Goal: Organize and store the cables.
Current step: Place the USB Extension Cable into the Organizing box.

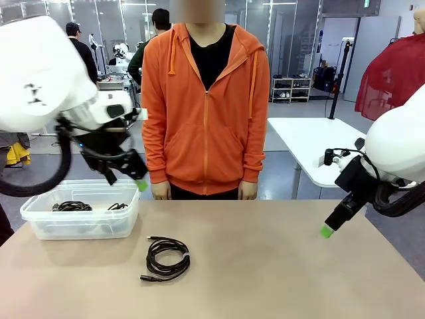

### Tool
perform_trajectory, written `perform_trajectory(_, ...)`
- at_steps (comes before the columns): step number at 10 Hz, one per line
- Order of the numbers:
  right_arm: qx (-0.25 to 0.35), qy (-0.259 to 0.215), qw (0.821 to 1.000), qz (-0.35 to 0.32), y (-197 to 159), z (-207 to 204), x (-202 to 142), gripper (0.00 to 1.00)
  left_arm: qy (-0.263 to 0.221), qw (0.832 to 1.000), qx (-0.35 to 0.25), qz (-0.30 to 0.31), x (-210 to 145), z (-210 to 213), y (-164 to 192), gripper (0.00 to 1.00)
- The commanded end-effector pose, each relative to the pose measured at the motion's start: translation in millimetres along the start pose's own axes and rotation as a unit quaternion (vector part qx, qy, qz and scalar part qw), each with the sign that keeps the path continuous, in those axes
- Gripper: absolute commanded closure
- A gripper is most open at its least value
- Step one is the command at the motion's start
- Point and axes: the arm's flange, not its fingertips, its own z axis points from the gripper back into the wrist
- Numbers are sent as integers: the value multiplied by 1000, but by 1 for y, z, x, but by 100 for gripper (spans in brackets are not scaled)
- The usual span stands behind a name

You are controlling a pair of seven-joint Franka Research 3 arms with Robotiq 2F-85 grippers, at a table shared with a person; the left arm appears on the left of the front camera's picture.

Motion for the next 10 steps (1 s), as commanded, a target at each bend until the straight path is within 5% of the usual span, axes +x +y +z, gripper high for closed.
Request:
perform_trajectory(1, -6, 3, 1000, -5, -1, 2, -1, 0, 39, 997, -24, 69, 33, -26, -21, 0)
perform_trajectory(5, -6, 3, 1000, -5, -1, 2, -1, 0, 117, 981, -29, 155, 72, -125, -48, 0)
perform_trajectory(10, -6, 3, 1000, -5, -1, 2, -1, 0, 183, 961, -8, 206, 59, -197, -55, 0)
